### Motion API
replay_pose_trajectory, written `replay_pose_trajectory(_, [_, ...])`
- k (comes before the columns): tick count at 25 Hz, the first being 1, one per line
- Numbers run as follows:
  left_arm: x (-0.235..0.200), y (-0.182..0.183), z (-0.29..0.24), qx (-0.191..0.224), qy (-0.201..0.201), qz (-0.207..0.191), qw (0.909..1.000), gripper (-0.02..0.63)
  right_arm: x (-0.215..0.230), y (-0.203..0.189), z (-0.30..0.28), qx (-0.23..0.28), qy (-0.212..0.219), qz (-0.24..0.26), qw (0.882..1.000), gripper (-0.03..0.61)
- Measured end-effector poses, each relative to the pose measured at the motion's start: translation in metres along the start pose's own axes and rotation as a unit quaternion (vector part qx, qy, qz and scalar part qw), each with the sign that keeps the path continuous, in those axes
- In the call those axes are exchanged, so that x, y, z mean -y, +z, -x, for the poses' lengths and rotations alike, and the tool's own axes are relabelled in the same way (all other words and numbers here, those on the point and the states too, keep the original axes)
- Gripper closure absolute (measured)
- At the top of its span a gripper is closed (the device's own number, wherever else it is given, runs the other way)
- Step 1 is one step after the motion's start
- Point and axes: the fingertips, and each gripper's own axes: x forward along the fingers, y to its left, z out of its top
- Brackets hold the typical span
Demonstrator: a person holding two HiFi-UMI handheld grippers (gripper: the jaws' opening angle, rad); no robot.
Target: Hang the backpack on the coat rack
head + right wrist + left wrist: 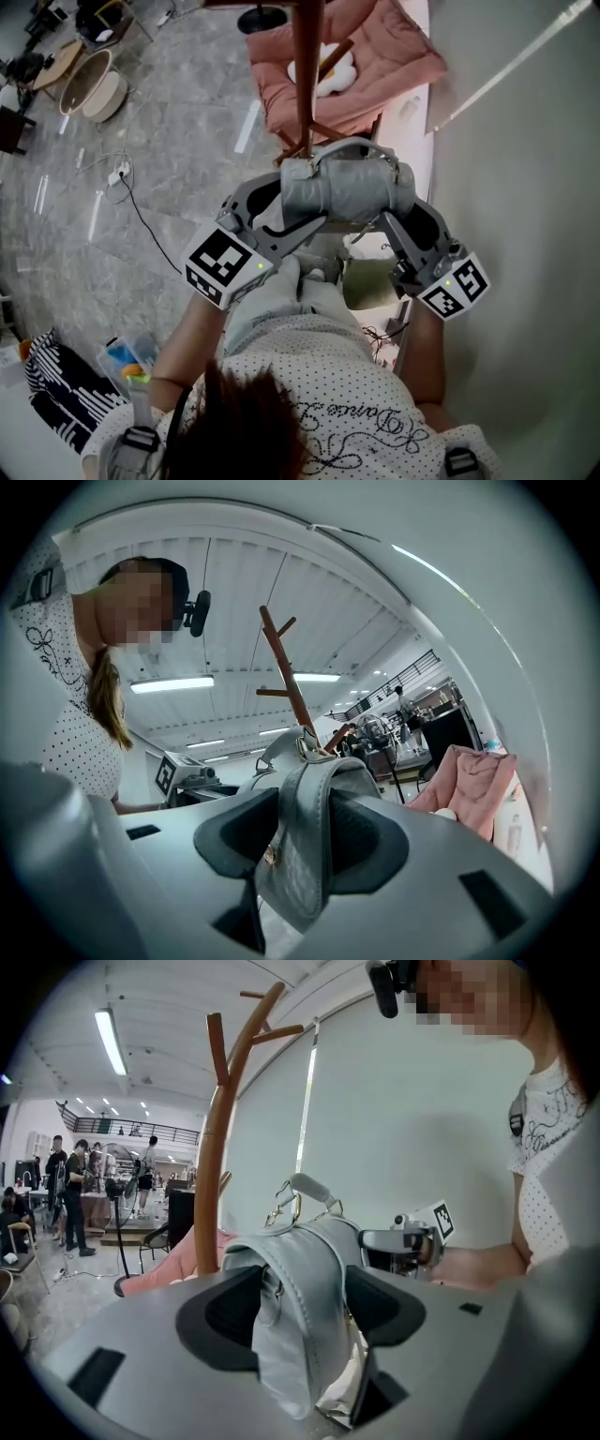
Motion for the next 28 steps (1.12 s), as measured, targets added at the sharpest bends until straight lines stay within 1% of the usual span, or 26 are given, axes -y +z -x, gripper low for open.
replay_pose_trajectory(4, [-0.012, -0.001, -0.008, -0.014, -0.015, -0.003, 0.9998, 0.328, 0.011, -0.003, -0.009, -0.006, -0.022, -0.01, 1.0, 0.416])
replay_pose_trajectory(12, [-0.023, -0.017, -0.023, -0.035, -0.029, 0.017, 0.9988, 0.331, 0.03, -0.021, -0.015, -0.022, -0.05, -0.043, 0.998, 0.412])
replay_pose_trajectory(16, [-0.026, -0.026, -0.029, -0.036, -0.03, 0.036, 0.9983, 0.333, 0.039, -0.03, -0.017, -0.03, -0.059, -0.054, 0.996, 0.408])
replay_pose_trajectory(22, [-0.029, -0.039, -0.032, -0.041, -0.016, 0.061, 0.9972, 0.334, 0.048, -0.039, -0.022, -0.051, -0.058, -0.057, 0.995, 0.402])
replay_pose_trajectory(28, [-0.036, -0.05, -0.045, -0.044, 0.008, 0.073, 0.9963, 0.336, 0.069, -0.048, -0.029, -0.066, -0.055, -0.063, 0.994, 0.394])
